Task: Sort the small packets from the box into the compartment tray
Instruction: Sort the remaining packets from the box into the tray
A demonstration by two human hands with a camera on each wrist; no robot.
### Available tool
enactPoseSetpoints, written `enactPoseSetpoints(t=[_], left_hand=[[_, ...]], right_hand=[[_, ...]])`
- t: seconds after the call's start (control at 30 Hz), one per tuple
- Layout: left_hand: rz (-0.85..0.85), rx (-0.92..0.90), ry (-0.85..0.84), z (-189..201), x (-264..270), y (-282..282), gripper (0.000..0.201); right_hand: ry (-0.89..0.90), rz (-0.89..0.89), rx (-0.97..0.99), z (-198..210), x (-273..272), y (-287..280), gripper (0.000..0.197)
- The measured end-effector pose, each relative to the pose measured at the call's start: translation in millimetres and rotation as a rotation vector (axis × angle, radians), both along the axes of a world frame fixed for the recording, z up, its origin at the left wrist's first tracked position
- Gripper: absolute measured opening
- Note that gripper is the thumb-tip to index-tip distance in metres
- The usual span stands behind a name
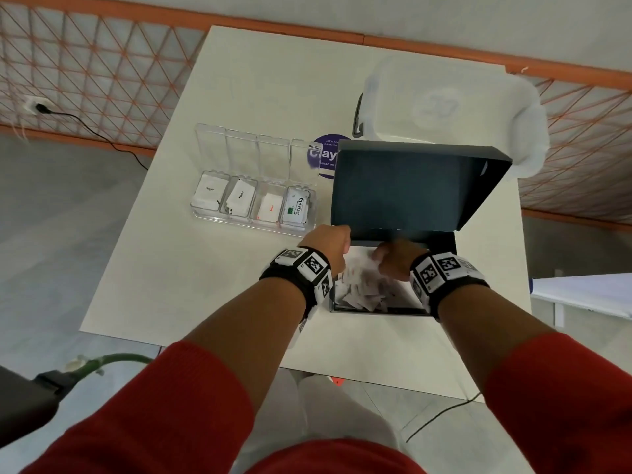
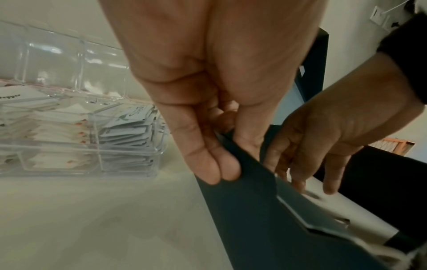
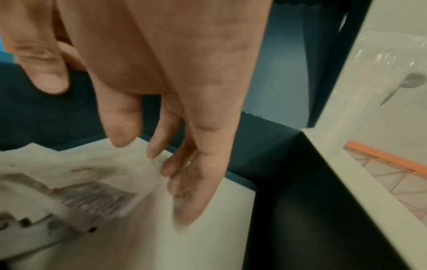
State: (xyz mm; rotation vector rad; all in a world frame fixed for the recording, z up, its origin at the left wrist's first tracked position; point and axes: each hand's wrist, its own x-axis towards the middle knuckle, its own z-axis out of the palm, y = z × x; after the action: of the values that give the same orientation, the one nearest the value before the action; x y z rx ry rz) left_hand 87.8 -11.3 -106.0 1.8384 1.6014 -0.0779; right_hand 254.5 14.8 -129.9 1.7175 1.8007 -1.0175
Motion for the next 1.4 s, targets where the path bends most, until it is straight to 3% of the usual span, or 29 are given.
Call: enactPoseSetpoints(t=[0.2, 0.43, 0.67, 0.77, 0.9, 1.0, 1.23, 1.33, 1.4], left_hand=[[0.036, -0.006, -0.001, 2, 1, -1, 0.022], [0.138, -0.018, -0.007, 5, 4, -2, 0.021], [0.182, -0.023, -0.027, 9, 6, -5, 0.022], [0.194, -0.013, -0.037, 9, 6, -6, 0.021], [0.169, -0.010, -0.028, 8, 6, -7, 0.022], [0.135, 0.018, -0.012, 8, 6, -8, 0.023], [0.024, 0.037, 0.070, 9, 4, -7, 0.024], [-0.136, 0.114, 0.183, 12, 3, -10, 0.022], [-0.340, 0.206, 0.316, 13, 5, -13, 0.026]], right_hand=[[-0.017, 0.015, -0.174, -4, -10, -15, 0.035], [-0.053, 0.146, -0.319, 3, -43, -19, 0.084], [0.012, 0.128, -0.382, 10, -55, -27, 0.079], [-0.009, 0.201, -0.368, 10, -54, -30, 0.072], [-0.019, 0.282, -0.285, 15, -52, -32, 0.078], [0.038, 0.199, -0.260, 19, -43, -28, 0.082], [0.322, -0.299, -0.358, 15, -16, -21, 0.060], [0.329, -0.404, -0.287, 10, -2, -18, 0.051], [0.257, -0.398, -0.195, 5, 9, -16, 0.045]])
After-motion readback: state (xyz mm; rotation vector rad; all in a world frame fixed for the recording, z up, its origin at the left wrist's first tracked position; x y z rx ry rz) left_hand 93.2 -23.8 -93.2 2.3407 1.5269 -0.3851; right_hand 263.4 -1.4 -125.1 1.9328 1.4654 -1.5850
